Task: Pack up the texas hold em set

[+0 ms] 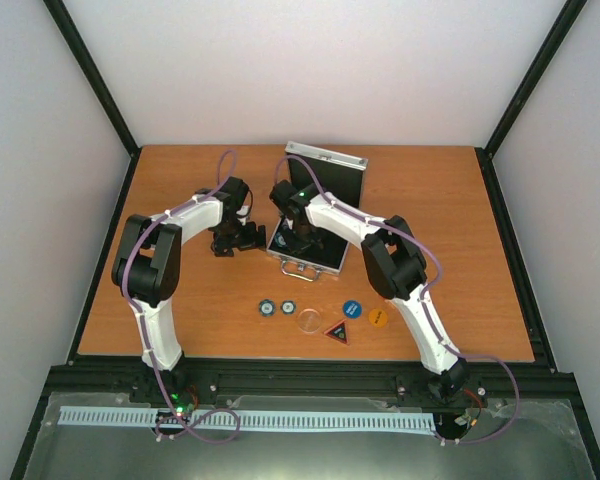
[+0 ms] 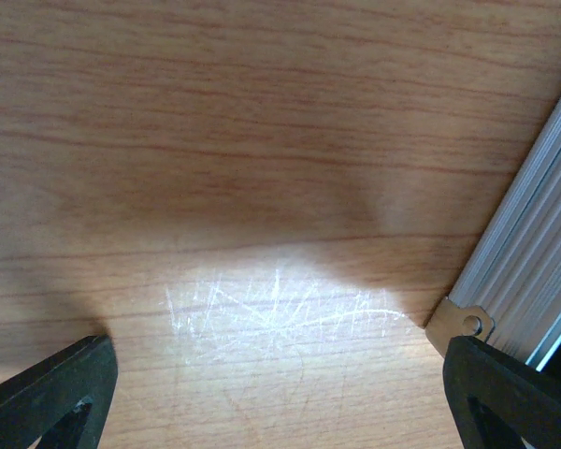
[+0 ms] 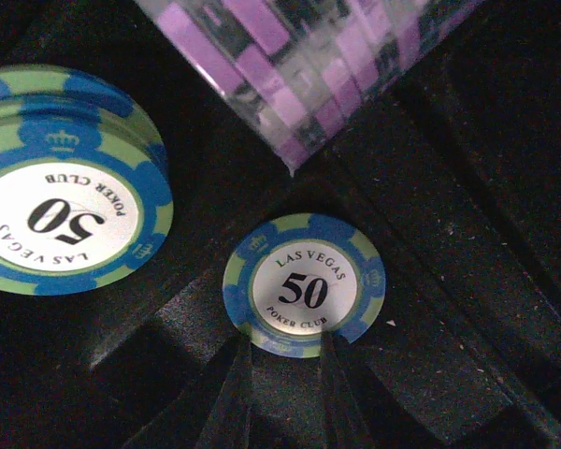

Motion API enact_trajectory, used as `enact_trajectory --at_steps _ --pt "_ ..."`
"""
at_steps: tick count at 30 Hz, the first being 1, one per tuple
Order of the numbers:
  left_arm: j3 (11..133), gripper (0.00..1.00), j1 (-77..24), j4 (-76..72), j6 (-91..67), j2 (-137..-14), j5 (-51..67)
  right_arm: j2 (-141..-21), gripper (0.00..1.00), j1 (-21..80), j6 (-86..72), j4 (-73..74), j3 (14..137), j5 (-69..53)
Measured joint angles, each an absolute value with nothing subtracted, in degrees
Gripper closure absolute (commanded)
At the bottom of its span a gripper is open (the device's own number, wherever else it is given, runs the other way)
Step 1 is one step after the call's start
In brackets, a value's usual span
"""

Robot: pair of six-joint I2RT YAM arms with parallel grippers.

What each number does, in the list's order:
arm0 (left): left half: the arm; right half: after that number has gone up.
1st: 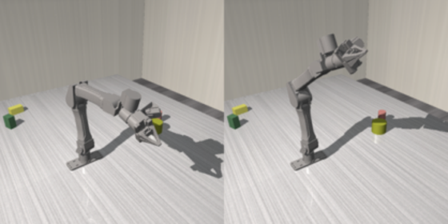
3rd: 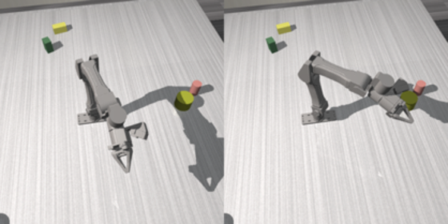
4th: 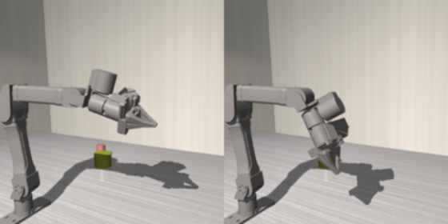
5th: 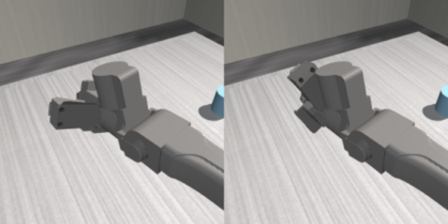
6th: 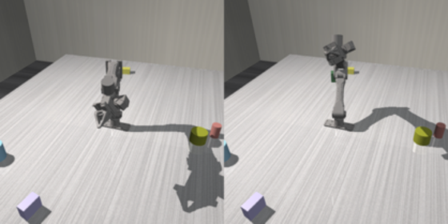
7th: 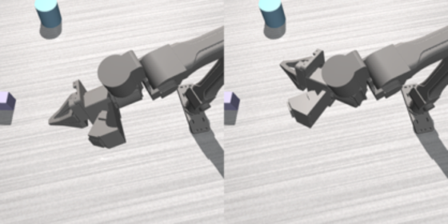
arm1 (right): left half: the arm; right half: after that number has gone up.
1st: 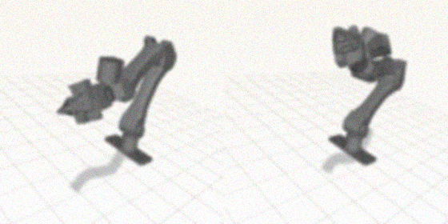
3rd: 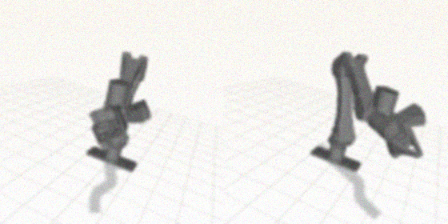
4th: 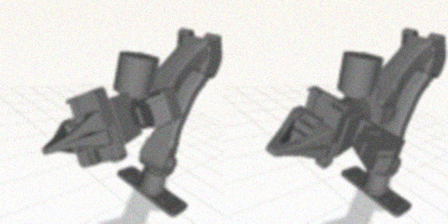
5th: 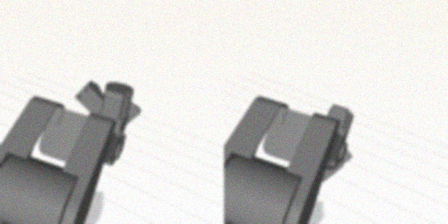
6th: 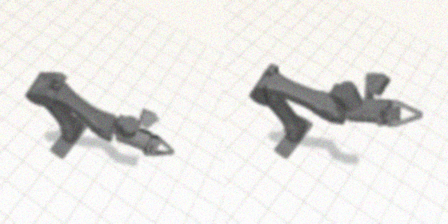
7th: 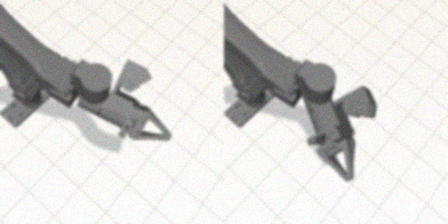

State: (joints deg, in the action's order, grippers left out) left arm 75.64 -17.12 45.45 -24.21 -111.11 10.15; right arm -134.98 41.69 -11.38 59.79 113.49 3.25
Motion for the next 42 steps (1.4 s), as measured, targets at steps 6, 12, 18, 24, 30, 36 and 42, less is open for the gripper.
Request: enact_trajectory --at_steps 6,12,18,24,30,36,42 --pt "75.7 0.01 -17.1 45.5 -24.2 -111.1 10.2 -134.8 0.80 41.9 -11.4 59.9 113.4 4.1" --pt "75.7 0.01 -17.1 45.5 -24.2 -111.1 10.2 -134.7 0.57 42.0 -11.9 60.1 113.2 7.1" --pt "75.7 0.01 -17.1 45.5 -24.2 -111.1 10.2 -134.7 0.42 41.4 -11.9 60.6 113.5 8.1" --pt "75.7 0.01 -17.1 45.6 -24.2 -111.1 10.2 -134.7 0.39 41.2 -11.9 60.4 113.7 7.3" --pt "75.8 0.01 -17.1 45.7 -24.2 -111.2 10.2 -134.7 0.39 40.9 -11.9 59.8 115.2 5.1" --pt "75.8 0.01 -17.1 45.7 -24.1 -111.2 10.2 -134.7 0.38 40.2 -12.1 59.7 115.8 3.3" --pt "75.9 0.01 -17.0 45.8 -24.1 -111.3 10.3 -135.0 0.38 39.5 -12.0 59.6 117.4 2.1"
